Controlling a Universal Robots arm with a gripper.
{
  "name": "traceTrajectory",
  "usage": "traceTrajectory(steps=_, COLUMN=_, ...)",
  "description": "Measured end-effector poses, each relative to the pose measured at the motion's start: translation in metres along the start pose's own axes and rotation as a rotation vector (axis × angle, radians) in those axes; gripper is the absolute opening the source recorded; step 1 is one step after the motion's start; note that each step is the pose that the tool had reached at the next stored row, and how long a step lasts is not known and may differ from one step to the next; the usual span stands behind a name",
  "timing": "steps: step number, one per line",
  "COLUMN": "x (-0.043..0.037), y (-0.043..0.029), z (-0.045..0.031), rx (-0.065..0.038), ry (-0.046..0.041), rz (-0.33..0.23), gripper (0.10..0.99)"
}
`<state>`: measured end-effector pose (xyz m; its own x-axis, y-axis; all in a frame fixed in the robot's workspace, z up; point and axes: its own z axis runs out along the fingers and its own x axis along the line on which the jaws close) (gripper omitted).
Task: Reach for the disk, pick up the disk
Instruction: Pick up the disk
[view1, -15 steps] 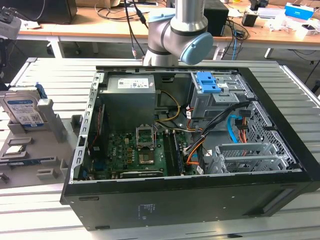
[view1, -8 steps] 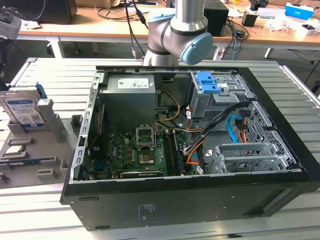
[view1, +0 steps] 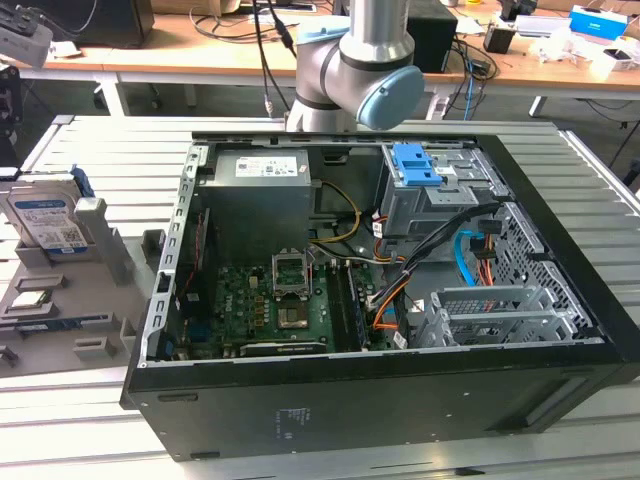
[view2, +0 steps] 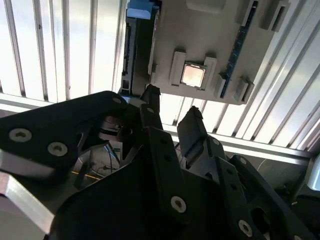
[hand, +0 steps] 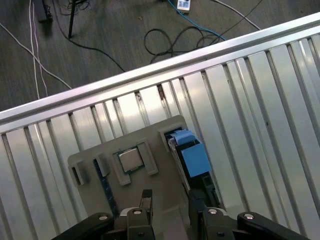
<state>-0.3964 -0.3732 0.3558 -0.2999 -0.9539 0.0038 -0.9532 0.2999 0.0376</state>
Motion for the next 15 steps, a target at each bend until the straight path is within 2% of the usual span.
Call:
traceTrajectory(steps=10, x=-0.019, y=0.006, z=0.0001, rx=0.0, ry=0.0007, rz=-0.018, gripper=0.42)
traceTrajectory(steps=15, x=-0.0204, y=0.0063, z=0.0012, rx=0.0, ry=0.001, rz=-0.022, gripper=0.42)
